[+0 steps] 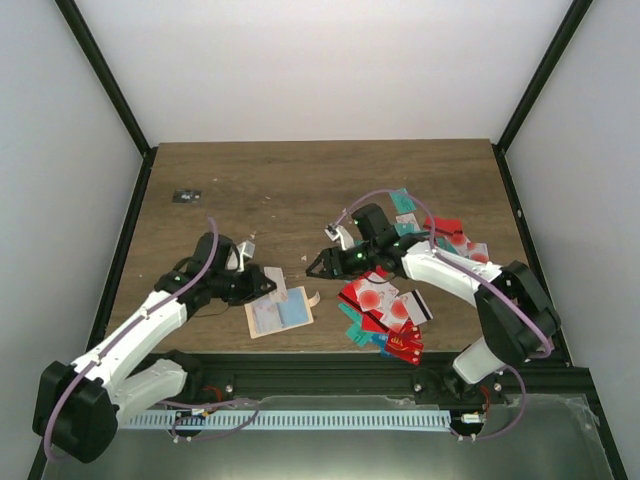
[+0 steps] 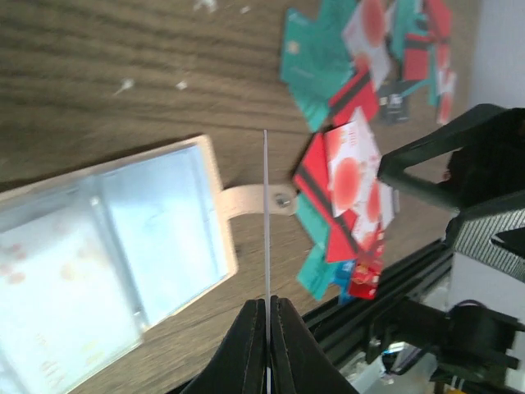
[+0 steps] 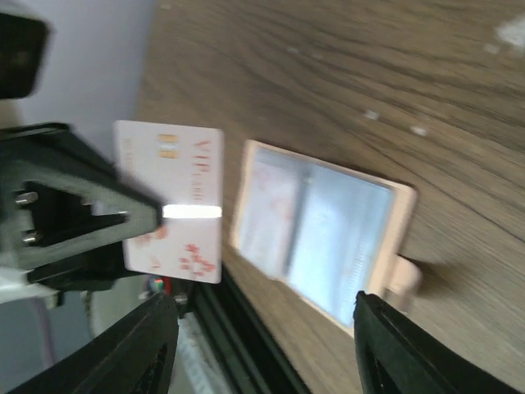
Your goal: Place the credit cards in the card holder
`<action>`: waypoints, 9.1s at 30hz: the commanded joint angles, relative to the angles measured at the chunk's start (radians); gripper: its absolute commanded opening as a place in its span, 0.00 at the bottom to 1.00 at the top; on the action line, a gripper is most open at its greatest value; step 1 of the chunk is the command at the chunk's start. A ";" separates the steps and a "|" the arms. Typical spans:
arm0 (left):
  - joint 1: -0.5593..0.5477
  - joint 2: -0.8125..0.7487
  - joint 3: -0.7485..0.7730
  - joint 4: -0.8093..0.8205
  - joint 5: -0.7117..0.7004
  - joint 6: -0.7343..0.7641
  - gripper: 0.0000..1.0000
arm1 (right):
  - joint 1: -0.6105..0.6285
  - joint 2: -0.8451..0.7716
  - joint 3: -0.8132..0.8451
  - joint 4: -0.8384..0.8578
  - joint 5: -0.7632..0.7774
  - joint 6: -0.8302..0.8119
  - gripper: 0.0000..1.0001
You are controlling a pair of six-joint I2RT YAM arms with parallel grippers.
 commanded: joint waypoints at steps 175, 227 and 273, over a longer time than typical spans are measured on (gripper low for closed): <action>-0.145 0.362 -0.224 0.396 0.004 -0.199 0.57 | 0.127 0.272 0.016 -0.330 0.507 0.305 0.01; -0.186 0.302 0.185 -0.308 -0.220 0.131 0.86 | 0.044 0.213 0.007 -0.251 0.476 0.299 0.08; -0.191 0.603 0.105 0.022 -0.166 0.148 0.04 | 0.087 0.262 0.019 -0.036 0.014 0.020 0.59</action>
